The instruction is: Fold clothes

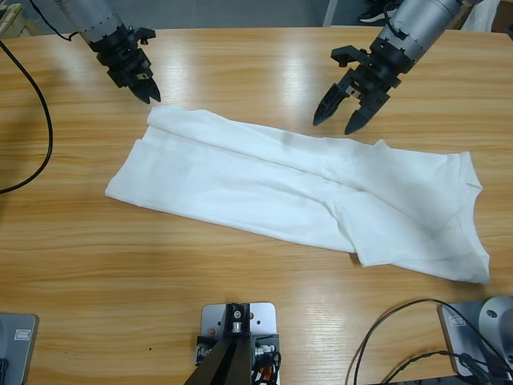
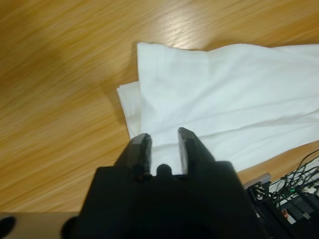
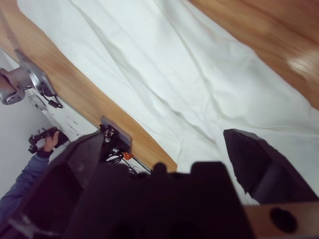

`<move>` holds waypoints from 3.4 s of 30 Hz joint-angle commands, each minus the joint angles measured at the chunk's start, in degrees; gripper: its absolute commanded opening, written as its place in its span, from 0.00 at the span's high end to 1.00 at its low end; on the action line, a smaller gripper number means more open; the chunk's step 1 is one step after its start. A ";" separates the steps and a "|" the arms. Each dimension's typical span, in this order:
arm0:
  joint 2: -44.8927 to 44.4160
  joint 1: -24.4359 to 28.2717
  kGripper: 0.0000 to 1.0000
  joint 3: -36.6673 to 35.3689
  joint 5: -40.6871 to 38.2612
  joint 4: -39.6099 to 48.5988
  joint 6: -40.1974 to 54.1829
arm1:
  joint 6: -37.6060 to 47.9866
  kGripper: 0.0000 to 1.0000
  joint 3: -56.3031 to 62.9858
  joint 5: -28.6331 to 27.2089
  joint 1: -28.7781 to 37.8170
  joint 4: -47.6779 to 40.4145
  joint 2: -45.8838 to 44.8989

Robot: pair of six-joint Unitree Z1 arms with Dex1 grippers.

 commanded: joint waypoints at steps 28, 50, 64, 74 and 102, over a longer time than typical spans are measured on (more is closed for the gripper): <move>5.67 -2.47 0.25 -2.14 -0.95 8.59 -2.29 | -1.75 0.00 4.21 -0.23 -0.17 0.20 0.72; 8.76 -3.00 0.40 -4.54 -2.57 8.59 -2.14 | -2.26 0.00 6.47 -0.23 -0.26 -1.05 0.56; 7.58 -3.19 1.00 -4.18 -3.85 8.67 -1.27 | -2.26 0.11 6.32 -0.23 -0.50 -1.05 0.39; 2.94 -3.02 1.00 2.42 -3.48 8.64 -0.10 | -2.26 0.16 6.05 -0.23 -0.87 -1.05 0.56; -8.90 -3.19 1.00 12.77 -3.76 7.88 1.22 | -2.26 0.16 8.16 3.08 -0.87 -3.26 2.39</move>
